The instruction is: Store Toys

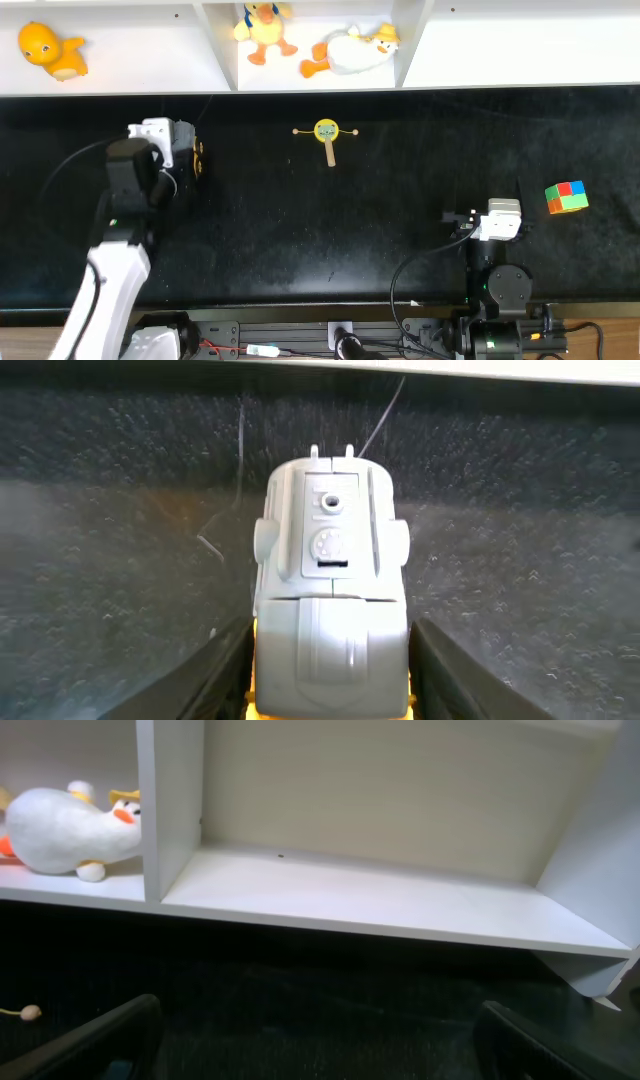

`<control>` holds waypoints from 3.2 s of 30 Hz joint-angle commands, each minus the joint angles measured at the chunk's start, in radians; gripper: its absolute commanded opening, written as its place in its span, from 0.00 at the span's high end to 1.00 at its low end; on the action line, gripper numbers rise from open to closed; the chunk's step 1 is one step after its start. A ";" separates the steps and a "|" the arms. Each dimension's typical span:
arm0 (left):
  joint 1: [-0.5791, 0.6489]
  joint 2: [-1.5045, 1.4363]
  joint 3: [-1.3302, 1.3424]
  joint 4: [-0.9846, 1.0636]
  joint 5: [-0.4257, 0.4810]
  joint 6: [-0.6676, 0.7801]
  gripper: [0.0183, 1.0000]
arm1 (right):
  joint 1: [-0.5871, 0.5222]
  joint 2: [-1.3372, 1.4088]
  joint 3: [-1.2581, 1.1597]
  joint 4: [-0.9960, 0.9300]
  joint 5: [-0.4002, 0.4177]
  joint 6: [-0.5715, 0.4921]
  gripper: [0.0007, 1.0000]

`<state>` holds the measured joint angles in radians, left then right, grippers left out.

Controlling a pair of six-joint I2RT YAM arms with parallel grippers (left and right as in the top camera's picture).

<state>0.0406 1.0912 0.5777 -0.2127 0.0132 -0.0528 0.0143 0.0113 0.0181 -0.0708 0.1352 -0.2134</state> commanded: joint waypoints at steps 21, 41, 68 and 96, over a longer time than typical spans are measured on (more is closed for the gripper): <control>-0.026 0.189 0.321 0.142 0.026 0.000 0.65 | -0.002 -0.007 -0.013 0.005 -0.005 0.004 0.00; -0.025 0.512 0.475 0.296 0.010 0.001 0.00 | -0.002 -0.007 -0.013 0.005 -0.005 0.004 0.00; -0.031 -1.017 -0.568 0.220 -0.124 -0.013 0.00 | -0.002 -0.007 -0.013 0.005 -0.005 0.004 0.00; -0.046 -1.088 -0.570 0.129 -0.022 -0.023 0.00 | -0.002 -0.007 -0.013 0.005 -0.005 0.004 0.00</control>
<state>0.0013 0.0151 0.0097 -0.0822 -0.0261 -0.0570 0.0143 0.0109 0.0181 -0.0715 0.1349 -0.2138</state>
